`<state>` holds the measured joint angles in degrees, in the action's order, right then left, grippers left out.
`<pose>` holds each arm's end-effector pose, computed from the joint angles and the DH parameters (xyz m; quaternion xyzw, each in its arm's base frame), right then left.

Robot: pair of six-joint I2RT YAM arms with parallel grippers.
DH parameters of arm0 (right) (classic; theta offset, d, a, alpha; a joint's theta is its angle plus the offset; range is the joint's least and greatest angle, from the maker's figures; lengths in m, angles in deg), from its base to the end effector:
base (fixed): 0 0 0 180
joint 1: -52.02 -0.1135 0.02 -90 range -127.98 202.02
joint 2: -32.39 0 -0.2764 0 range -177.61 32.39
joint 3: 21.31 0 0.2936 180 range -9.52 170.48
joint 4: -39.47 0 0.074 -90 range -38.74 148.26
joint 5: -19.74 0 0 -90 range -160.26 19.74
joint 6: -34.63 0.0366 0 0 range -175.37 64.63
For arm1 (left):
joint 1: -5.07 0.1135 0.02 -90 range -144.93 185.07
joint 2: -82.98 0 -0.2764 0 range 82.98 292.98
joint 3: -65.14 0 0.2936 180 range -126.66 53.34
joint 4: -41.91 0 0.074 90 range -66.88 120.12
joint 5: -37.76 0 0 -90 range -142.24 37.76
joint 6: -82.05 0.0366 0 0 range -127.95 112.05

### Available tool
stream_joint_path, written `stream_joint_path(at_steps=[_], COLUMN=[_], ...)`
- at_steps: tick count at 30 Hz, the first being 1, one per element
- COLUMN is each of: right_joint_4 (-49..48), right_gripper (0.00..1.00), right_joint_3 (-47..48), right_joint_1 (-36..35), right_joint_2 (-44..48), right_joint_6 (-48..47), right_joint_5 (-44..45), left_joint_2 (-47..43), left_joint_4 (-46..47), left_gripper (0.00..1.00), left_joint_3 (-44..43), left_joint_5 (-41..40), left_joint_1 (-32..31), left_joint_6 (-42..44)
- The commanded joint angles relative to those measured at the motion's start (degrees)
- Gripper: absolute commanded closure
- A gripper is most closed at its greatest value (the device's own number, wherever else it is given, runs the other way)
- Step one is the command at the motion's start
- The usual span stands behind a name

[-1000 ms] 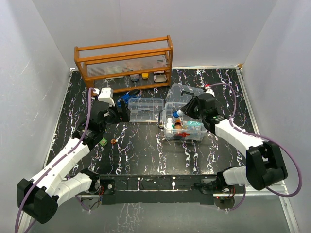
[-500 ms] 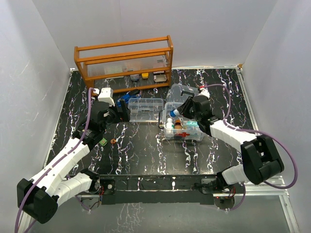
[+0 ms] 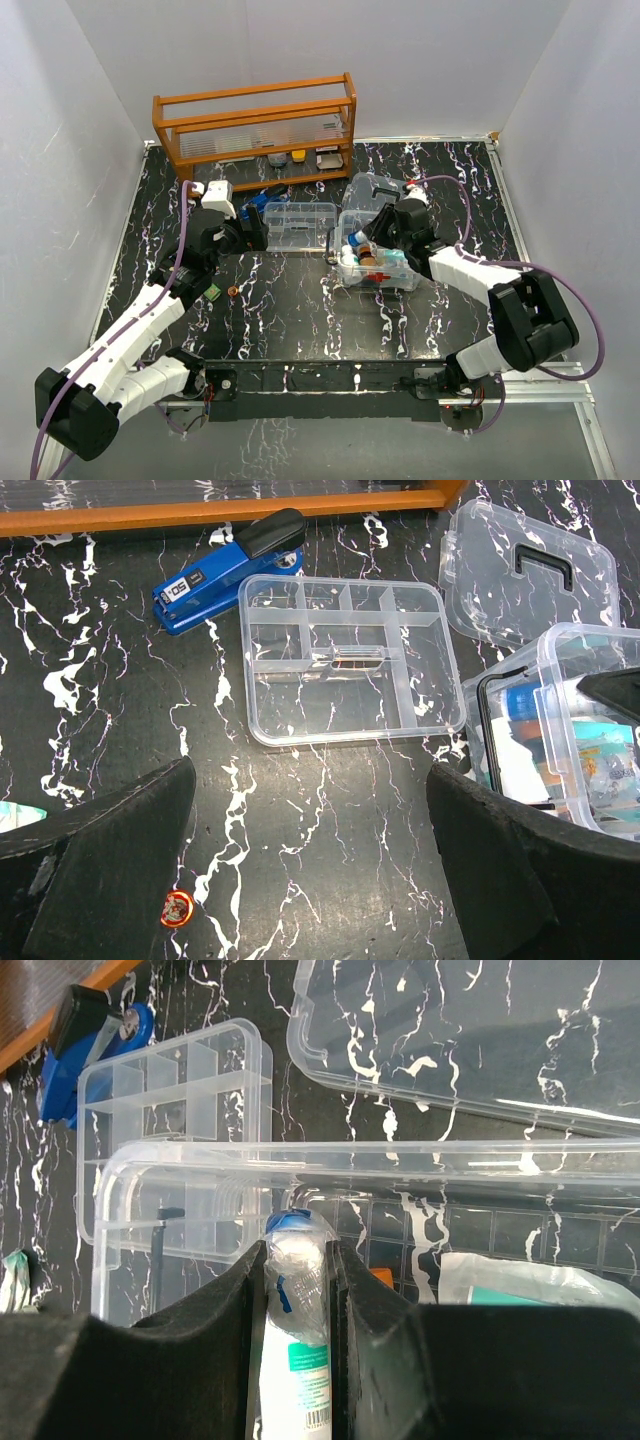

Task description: Organize the medicine kit

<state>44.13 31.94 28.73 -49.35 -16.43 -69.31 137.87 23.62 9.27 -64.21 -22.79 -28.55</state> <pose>0.3042 0.1303 0.1865 0.1236 0.8707 0.2397 0.4113 0.2329 -0.1145 0.3120 -0.0110 0.8034 -0.1653 0.5720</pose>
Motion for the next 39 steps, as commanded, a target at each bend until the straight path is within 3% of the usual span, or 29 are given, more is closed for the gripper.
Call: stream_joint_path(at_steps=[1, 8, 22, 32, 39], right_joint_4=[0.11, 0.28, -3.01, -3.23, -0.63], right_gripper=[0.81, 0.76, 0.75, 0.74, 0.5], right_joint_3=[2.64, 3.73, -1.41, 0.54, 2.59], right_joint_1=[-0.26, -0.2, -0.26, -0.27, -0.27], right_joint_2=[-2.31, -3.46, 4.41, 0.84, -0.6], right_joint_6=[-0.34, -0.04, 0.86, 1.23, 0.74], right_joint_5=[-3.18, -2.19, 3.98, 2.41, 3.81], left_joint_2=[-1.03, -0.82, -0.93, -0.71, -0.49], left_joint_4=[0.37, 0.0, 0.13, 0.22, 0.29], left_gripper=[0.01, 0.01, 0.01, 0.01, 0.01], left_joint_3=[0.11, 0.02, 0.0, -0.01, -0.02], left_joint_5=[0.33, 0.32, 0.55, 0.72, 0.95], left_joint_1=[0.13, 0.08, 0.08, 0.08, 0.08], left_joint_6=[0.02, 0.12, 0.03, -0.05, -0.05])
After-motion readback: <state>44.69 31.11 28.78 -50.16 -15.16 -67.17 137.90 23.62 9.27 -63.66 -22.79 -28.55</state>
